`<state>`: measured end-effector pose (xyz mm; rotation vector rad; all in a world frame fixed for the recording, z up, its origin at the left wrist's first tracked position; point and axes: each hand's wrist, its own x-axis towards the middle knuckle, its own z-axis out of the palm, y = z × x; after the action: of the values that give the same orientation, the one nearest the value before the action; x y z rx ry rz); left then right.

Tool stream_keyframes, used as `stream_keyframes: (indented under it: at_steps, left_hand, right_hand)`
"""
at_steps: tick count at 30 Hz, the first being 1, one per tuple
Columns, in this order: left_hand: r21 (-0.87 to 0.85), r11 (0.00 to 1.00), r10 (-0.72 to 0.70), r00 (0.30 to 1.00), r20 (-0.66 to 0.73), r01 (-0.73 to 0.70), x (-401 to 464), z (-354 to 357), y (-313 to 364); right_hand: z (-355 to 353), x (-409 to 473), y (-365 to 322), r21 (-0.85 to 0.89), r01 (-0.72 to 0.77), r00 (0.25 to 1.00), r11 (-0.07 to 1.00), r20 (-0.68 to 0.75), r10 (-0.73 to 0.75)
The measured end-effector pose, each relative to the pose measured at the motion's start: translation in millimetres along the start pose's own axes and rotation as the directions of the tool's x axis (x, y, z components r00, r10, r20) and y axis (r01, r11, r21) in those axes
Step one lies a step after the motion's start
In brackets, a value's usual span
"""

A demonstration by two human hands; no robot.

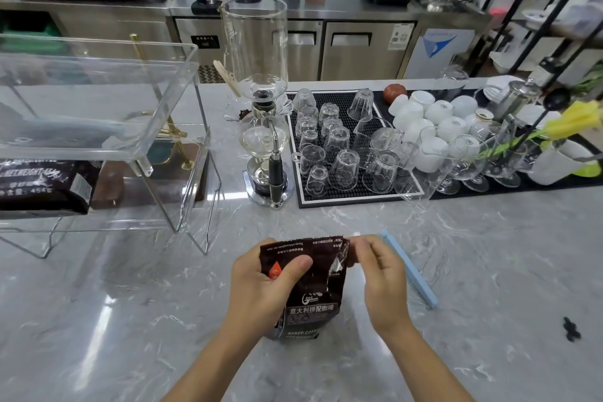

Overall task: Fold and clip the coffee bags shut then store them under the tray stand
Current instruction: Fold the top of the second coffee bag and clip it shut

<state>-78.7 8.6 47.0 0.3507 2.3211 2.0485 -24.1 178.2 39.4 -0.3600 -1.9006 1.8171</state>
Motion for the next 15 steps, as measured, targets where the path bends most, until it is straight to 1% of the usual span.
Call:
stream_keyframes:
  at_steps: [3, 5, 8, 10, 12, 14, 15]
  left_hand:
    - [-0.004, 1.000, -0.010, 1.000, -0.005, 0.010, 0.0, 0.2, 0.3]
    - [-0.003, 1.000, -0.016, 1.000, -0.002, 0.016, -0.2, 0.4, -0.1]
    - [0.004, 1.000, -0.011, 1.000, -0.005, 0.011, 0.5, 1.2, 1.1]
    - [-0.015, 1.000, -0.009, 1.000, -0.013, 0.009, 0.5, 0.8, 3.9]
    - [-0.020, 1.000, -0.005, 1.000, -0.010, 0.005, -0.2, 0.3, 5.2]
    - [-0.011, 1.000, -0.007, 1.000, -0.010, 0.007, -0.9, -0.5, 4.3]
    - [-0.010, 1.000, -0.012, 1.000, -0.009, 0.012, -0.7, -0.4, 4.2]
  right_hand:
    - [-30.1, 0.5, 13.0, -0.209, -0.026, 0.986, 0.977, -0.167, -0.010]
    - [-49.7, 0.4, 21.8, -0.380, -0.057, 0.964, 0.923, -0.261, -0.048]
    - [-74.2, 1.6, 34.4, -0.526, -0.140, 0.935, 0.839, -0.349, -0.063]
    - [-85.2, 1.4, 42.1, -0.632, -0.184, 0.935, 0.753, -0.349, -0.064]
    - [-92.2, -0.7, 49.9, -0.738, -0.225, 0.945, 0.636, -0.324, -0.042]
    - [-95.1, -3.5, 55.0, -0.807, -0.259, 0.952, 0.531, -0.307, -0.003]
    - [-96.3, -4.7, 57.0, -0.828, -0.258, 0.954, 0.498, -0.298, -0.001]
